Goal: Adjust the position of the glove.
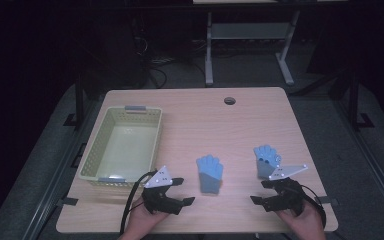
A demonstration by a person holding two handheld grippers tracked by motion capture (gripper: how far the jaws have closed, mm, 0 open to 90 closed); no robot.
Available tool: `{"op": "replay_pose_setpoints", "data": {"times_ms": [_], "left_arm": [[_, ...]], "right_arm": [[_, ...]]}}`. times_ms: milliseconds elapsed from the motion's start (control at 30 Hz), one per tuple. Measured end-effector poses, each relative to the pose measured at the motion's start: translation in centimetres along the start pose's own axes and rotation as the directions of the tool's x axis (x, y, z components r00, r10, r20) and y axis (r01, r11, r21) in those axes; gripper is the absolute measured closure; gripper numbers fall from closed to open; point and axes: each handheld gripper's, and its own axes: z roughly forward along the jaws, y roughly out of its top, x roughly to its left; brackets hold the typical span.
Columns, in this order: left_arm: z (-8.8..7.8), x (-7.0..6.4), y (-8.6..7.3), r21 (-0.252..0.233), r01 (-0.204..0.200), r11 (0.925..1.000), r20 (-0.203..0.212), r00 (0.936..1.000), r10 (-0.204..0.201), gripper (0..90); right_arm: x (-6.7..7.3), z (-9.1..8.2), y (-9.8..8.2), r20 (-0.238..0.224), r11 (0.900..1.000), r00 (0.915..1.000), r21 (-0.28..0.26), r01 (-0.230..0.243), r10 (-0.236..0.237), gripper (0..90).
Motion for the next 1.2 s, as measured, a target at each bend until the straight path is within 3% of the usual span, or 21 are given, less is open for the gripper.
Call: {"op": "replay_pose_setpoints", "data": {"times_ms": [300, 333, 433, 567, 800, 1033, 1200], "left_arm": [[-0.4, -0.1, 0.0, -0.005, -0.014, 0.9999, -0.013, 0.9998, 0.014, 24.0], [-1.0, -0.1, 0.1, -0.042, -0.011, 0.9991, -0.006, 0.9999, 0.011, 24.3], [-1.4, -0.1, 0.1, -0.066, -0.006, 0.9978, 0.005, 1.0, 0.007, 24.4], [-1.5, -0.2, 0.1, -0.071, -0.011, 0.9974, -0.002, 0.9999, 0.011, 24.4], [-1.0, -0.1, 0.1, -0.057, 0.01, 0.9983, 0.001, 1.0, -0.01, 24.4], [-1.1, -0.1, 0.2, -0.055, -0.016, 0.9984, -0.01, 0.9998, 0.016, 24.3], [-1.4, 0.0, 0.2, -0.062, -0.018, 0.9979, -0.012, 0.9998, 0.017, 24.3]], "right_arm": [[0.8, 0.0, 0.4, -0.025, 1.0, 0.9996, 0.018, 0.015, -0.014, 26.8], [1.0, -0.2, 0.7, -0.029, 1.0, 0.9993, 0.016, 0.023, -0.022, 26.7], [1.0, -0.4, 1.2, -0.029, 0.999, 0.9988, 0.014, 0.04, -0.039, 26.7], [0.5, -1.1, 2.3, -0.03, 0.999, 0.9987, 0.004, 0.042, -0.042, 26.7], [-1.5, -2.4, 5.1, -0.005, 0.998, 0.9991, 0.046, 0.043, -0.043, 27.0], [-2.3, -3.3, 6.6, 0.011, 0.996, 0.9984, 0.065, 0.054, -0.055, 27.0], [-3.2, -3.6, 7.4, 0.024, 0.997, 0.9994, 0.072, 0.022, -0.024, 27.1]]}}
